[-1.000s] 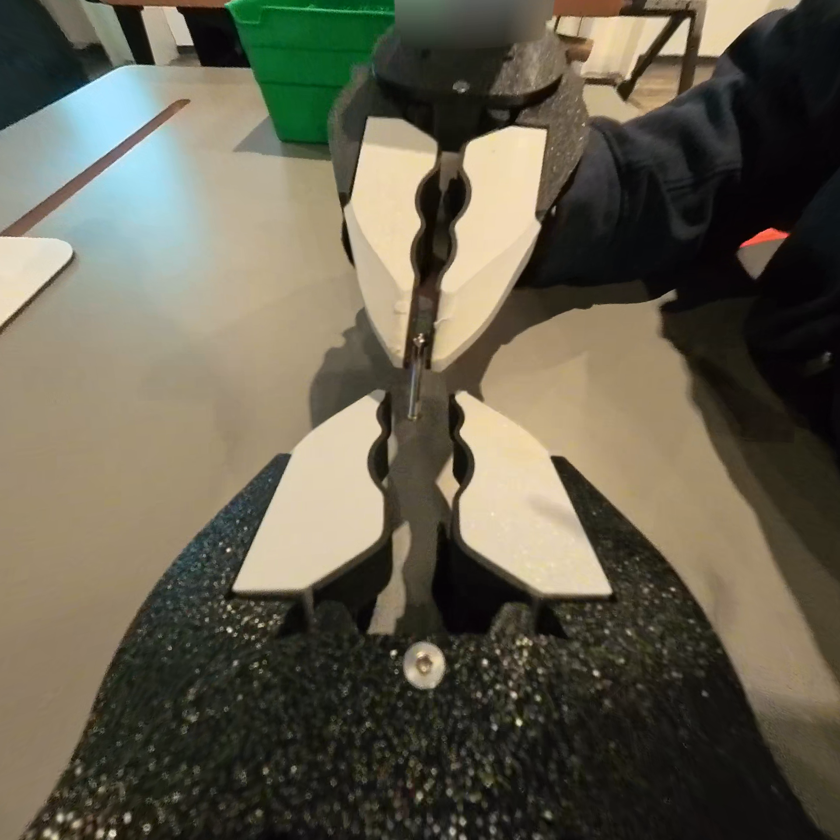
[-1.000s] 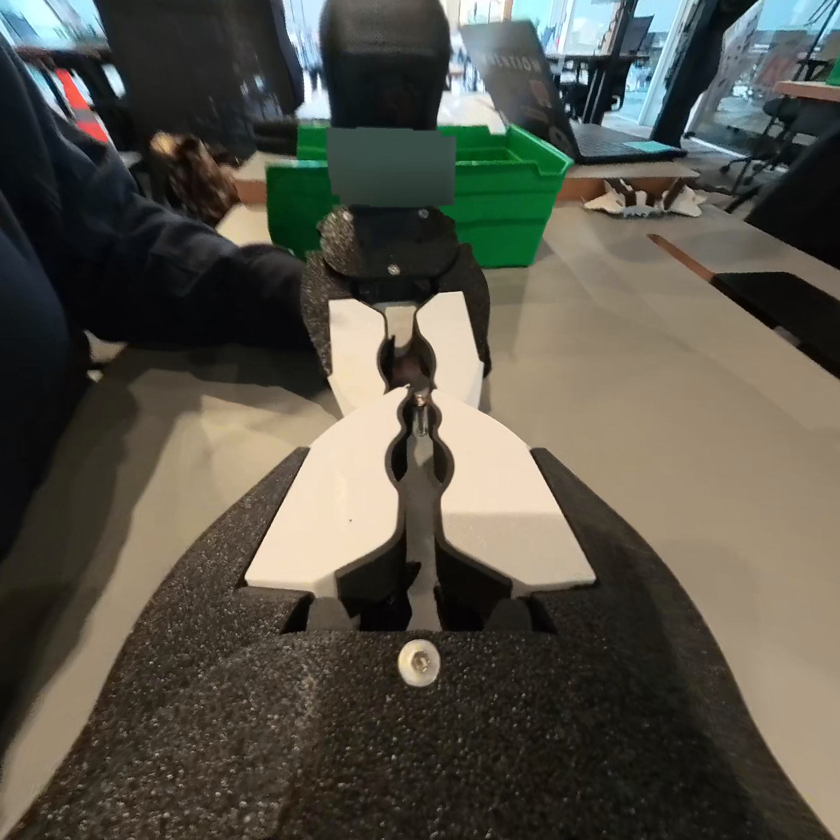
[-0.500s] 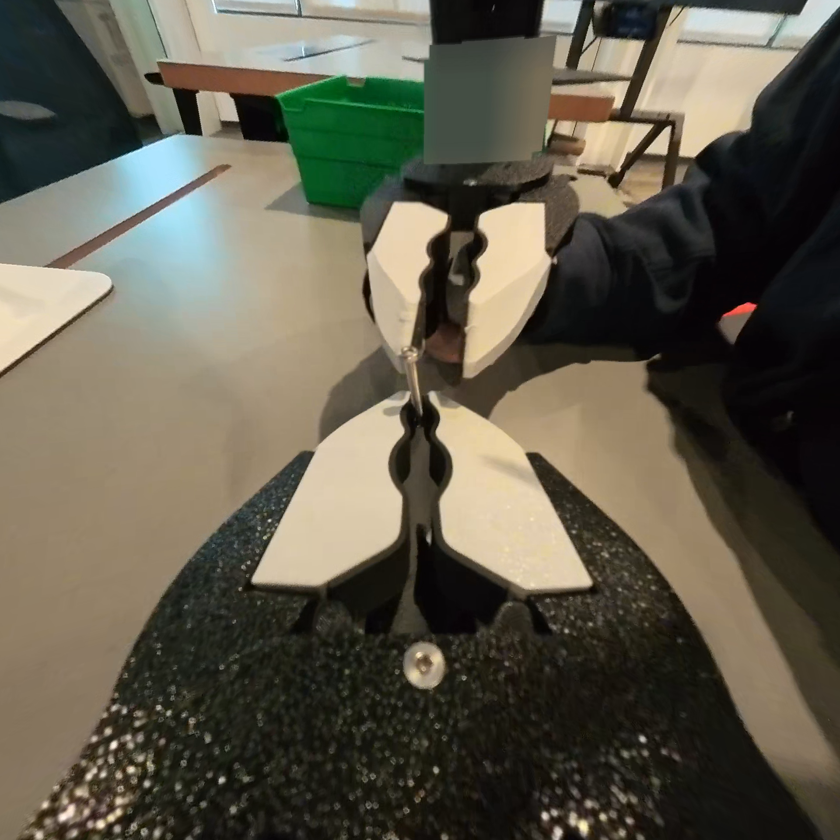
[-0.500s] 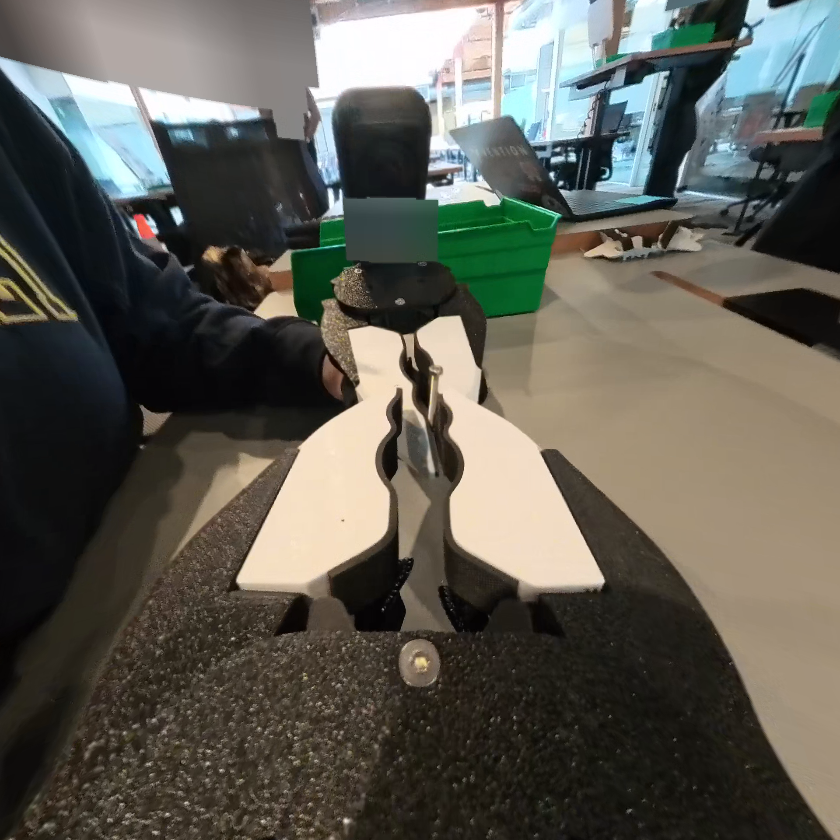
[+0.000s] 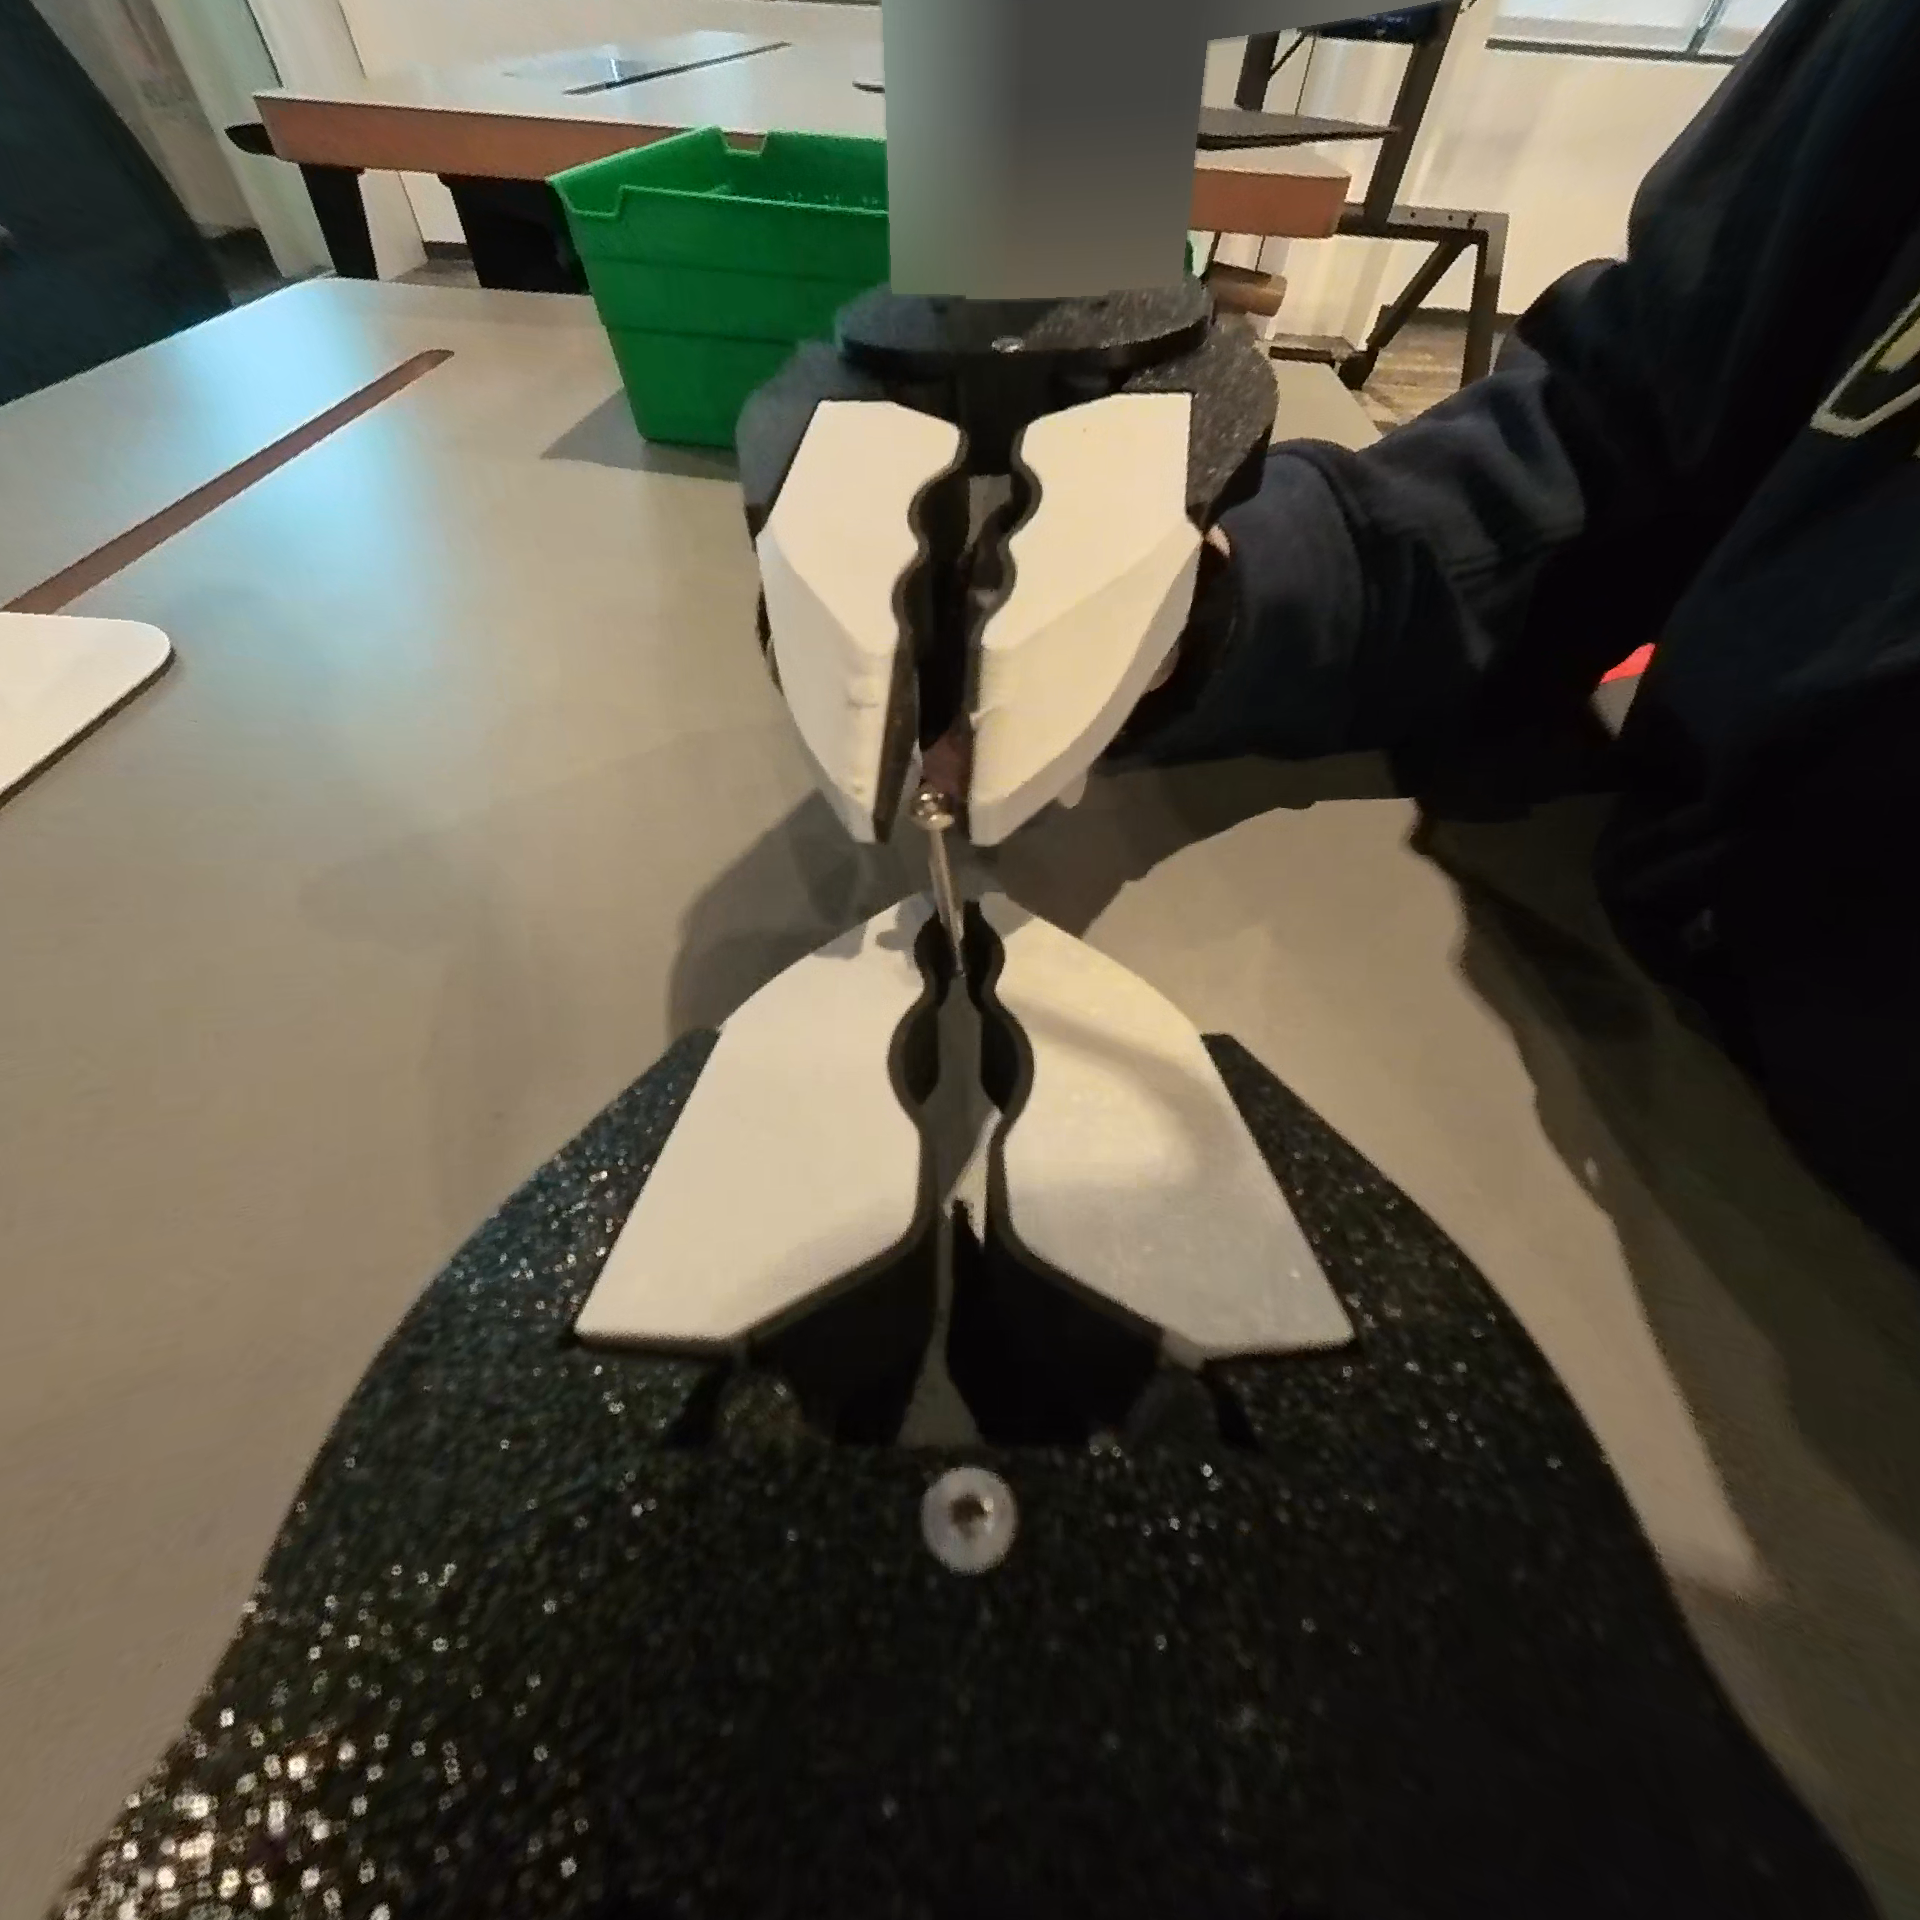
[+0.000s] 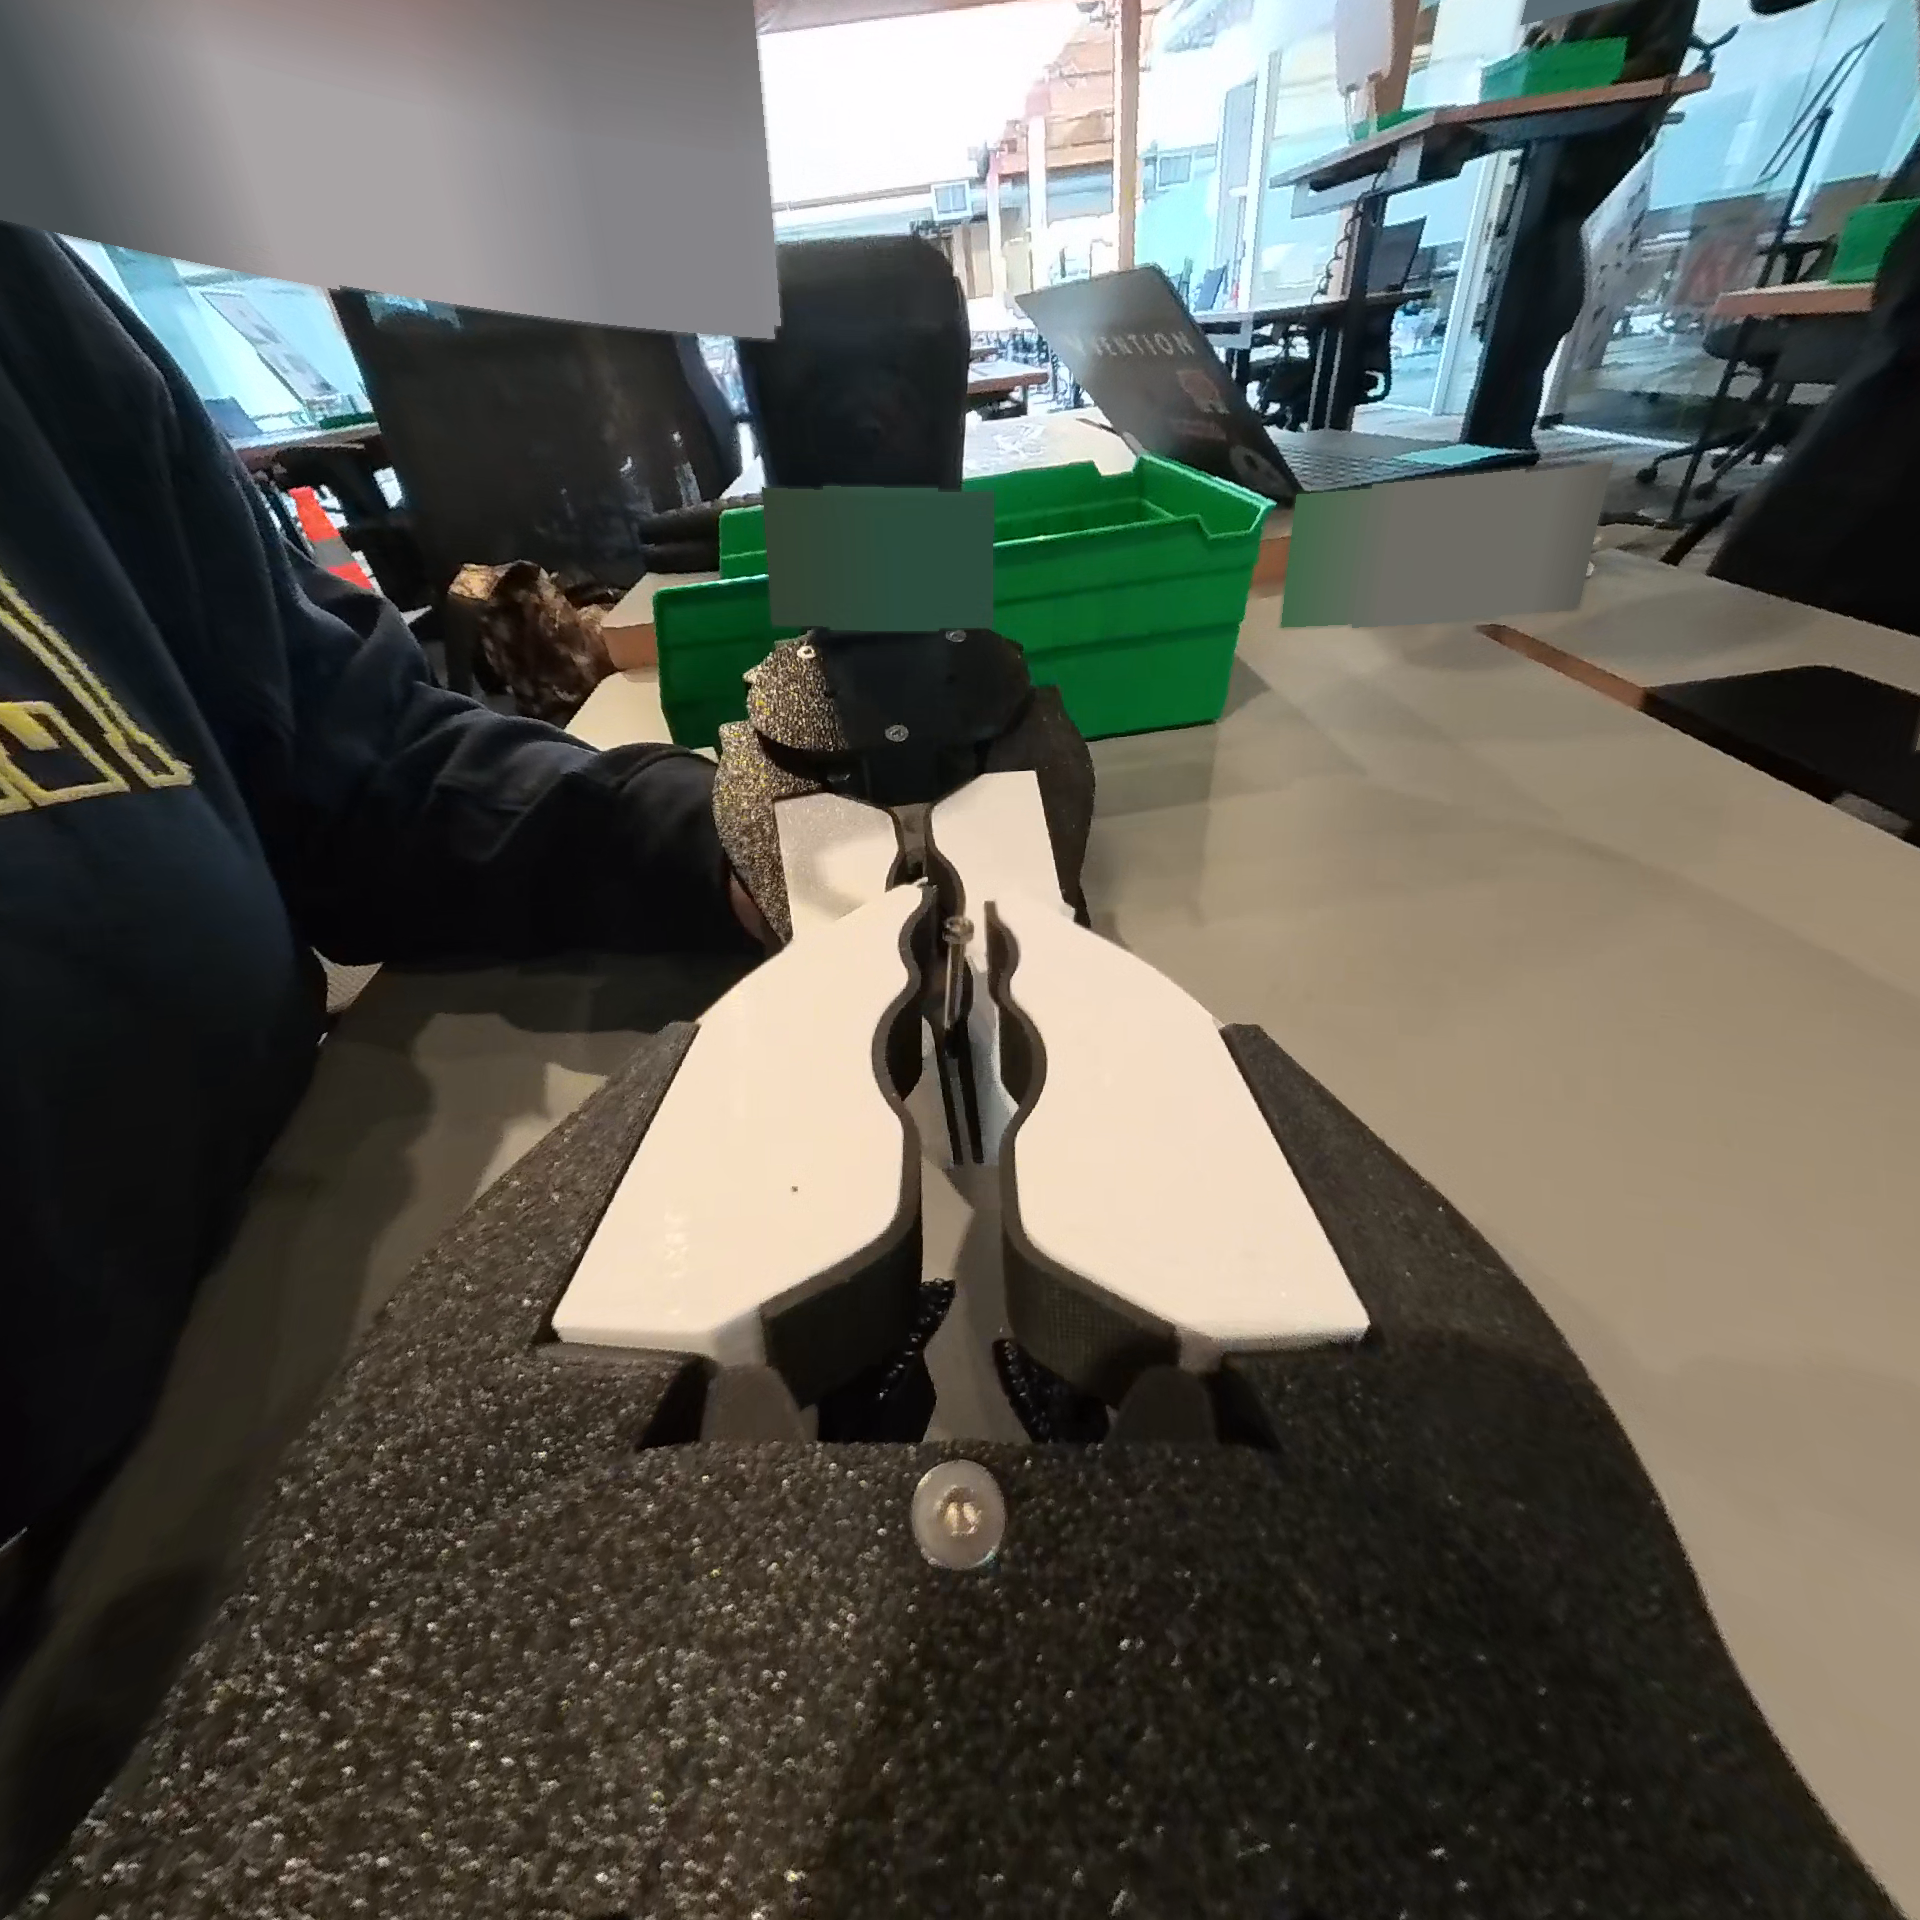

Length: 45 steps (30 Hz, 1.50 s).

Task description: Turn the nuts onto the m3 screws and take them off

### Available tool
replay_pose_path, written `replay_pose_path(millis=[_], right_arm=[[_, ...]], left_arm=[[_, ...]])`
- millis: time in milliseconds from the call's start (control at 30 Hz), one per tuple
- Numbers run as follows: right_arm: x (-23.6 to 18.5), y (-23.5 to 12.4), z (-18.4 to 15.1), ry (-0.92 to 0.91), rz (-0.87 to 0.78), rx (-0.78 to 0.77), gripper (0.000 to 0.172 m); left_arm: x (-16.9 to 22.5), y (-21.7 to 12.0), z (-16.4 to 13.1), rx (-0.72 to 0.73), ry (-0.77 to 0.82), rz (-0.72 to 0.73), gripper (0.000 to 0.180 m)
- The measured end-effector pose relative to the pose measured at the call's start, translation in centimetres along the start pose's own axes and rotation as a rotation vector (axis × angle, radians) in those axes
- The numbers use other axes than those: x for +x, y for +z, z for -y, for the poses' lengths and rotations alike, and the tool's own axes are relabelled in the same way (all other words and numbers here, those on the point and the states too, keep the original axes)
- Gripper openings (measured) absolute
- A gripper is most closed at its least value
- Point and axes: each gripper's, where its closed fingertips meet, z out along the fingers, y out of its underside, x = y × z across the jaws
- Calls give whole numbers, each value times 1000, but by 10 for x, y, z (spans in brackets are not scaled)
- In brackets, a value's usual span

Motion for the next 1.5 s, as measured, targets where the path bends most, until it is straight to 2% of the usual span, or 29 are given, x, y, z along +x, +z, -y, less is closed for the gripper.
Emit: replay_pose_path(millis=[233, 533, 1367, 1500], right_arm=[[-1, 1, -3, -13, 6, -13, 5], [-7, 6, -7, -82, 18, 21, 5], [-3, -13, -8, -58, 32, 66, 5], [-3, -18, -5, -6, 47, 93, 15]], left_arm=[[1, 0, 1, 6, 6, -1, 2], [9, 4, 0, -8, 89, -10, 2], [3, 1, 3, 17, 41, 2, 2], [3, -1, 5, 35, 28, -5, 1]])
